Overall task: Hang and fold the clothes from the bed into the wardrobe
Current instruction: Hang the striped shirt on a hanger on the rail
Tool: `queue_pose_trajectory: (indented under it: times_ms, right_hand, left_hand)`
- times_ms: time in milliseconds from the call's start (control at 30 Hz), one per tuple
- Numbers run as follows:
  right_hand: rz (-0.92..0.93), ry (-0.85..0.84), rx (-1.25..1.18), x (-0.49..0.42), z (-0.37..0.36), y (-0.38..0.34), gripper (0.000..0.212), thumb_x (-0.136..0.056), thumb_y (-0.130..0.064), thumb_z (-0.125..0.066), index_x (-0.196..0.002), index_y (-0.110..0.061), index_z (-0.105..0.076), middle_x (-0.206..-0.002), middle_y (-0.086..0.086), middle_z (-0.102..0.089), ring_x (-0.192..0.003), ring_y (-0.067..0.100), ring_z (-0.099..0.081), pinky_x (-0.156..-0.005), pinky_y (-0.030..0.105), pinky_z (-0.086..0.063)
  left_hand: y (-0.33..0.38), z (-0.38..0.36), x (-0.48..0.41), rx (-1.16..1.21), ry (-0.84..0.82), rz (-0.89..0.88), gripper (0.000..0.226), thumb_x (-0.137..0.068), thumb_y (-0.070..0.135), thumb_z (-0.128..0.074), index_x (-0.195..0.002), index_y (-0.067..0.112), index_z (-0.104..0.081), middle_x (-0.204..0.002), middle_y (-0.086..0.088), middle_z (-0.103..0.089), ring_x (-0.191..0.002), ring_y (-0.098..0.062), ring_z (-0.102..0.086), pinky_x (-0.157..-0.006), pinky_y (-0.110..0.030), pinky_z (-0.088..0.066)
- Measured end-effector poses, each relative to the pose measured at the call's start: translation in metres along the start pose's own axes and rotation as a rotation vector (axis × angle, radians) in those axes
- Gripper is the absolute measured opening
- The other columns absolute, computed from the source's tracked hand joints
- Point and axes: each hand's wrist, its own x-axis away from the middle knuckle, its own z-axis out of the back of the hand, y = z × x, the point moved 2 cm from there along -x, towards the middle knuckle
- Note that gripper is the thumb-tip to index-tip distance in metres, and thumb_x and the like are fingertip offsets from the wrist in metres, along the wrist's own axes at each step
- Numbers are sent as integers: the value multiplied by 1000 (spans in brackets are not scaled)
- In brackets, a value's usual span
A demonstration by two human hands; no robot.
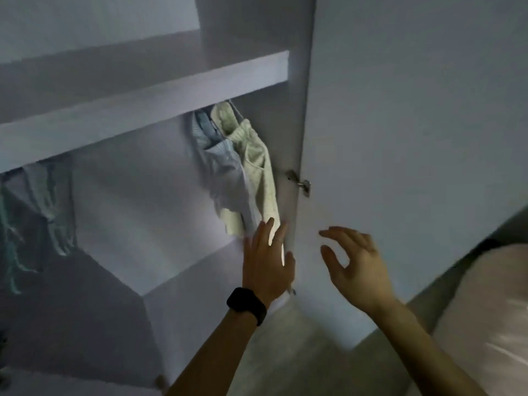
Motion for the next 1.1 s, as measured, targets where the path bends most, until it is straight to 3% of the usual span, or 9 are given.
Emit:
queue_pose_trajectory:
  times_ms: [67, 133, 300, 467, 600, 700, 867, 1100]
  right_hand:
    - [-170, 40, 52, 47, 9, 24, 28, -96, -28, -65, -124, -24, -69, -132, -4, -64, -122, 23, -55, -97, 25, -39]
    - [-278, 48, 59, 85, 14, 38, 28, -97, -30, -63, -124, -25, -69, -133, -4, -64, -123, 23, -56, -97, 27, -40]
    - [-614, 230, 193, 205, 45, 72, 25, -89, -16, -73, -114, -22, -74, -120, -1, -69, -104, 27, -63, -88, 36, -53]
    - [-992, 366, 292, 328, 80, 84, 26, -92, -26, -68, -117, -30, -71, -126, -8, -67, -114, 23, -58, -94, 30, -45]
    - [-1226, 538, 334, 420, 102, 81, 24, -88, -21, -73, -112, -26, -74, -120, -4, -69, -107, 29, -61, -96, 36, -46]
    - [-1348, 624, 336, 473, 110, 81, 25, -87, -19, -74, -111, -26, -74, -119, -4, -70, -109, 31, -62, -96, 37, -46]
    - [-1458, 733, 365, 552, 128, 86, 24, -86, -19, -72, -108, -30, -72, -116, -7, -70, -105, 22, -58, -88, 31, -44]
    - [-1627, 637, 244, 622, 161, 145, 29, -91, -32, -63, -120, -32, -67, -121, -3, -67, -110, 28, -54, -89, 31, -40]
  left_hand:
    - [21, -34, 13, 36, -111, -126, 68, -96, 30, -56, -157, 28, -26, -164, 0, -22, -153, -19, -11, -123, -50, -15]
    - [33, -59, 28, 35, -205, -190, 68, -97, 31, -55, -157, 31, -23, -165, 2, -20, -153, -18, -9, -124, -49, -12]
    - [95, -124, 66, -4, -512, -490, 68, -99, 31, -51, -158, 32, -17, -166, 3, -14, -154, -16, -4, -122, -48, -5]
    - [175, -168, 125, -22, -720, -796, 68, -99, 31, -50, -158, 34, -18, -166, 2, -14, -152, -17, -11, -124, -46, -10]
    - [234, -202, 188, 36, -889, -964, 64, -99, 28, -49, -157, 33, -22, -166, 4, -12, -153, -14, -5, -122, -39, -10]
    - [265, -226, 226, 22, -951, -1062, 64, -97, 28, -51, -156, 32, -27, -165, 4, -17, -151, -15, -11, -121, -35, -11]
    - [326, -268, 288, -121, -954, -1272, 68, -92, 33, -52, -156, 31, -28, -162, -1, -25, -149, -20, -18, -120, -42, -17]
    - [377, -330, 321, -250, -1020, -1243, 66, -95, 34, -50, -156, 31, -25, -163, 1, -22, -151, -19, -15, -120, -49, -18]
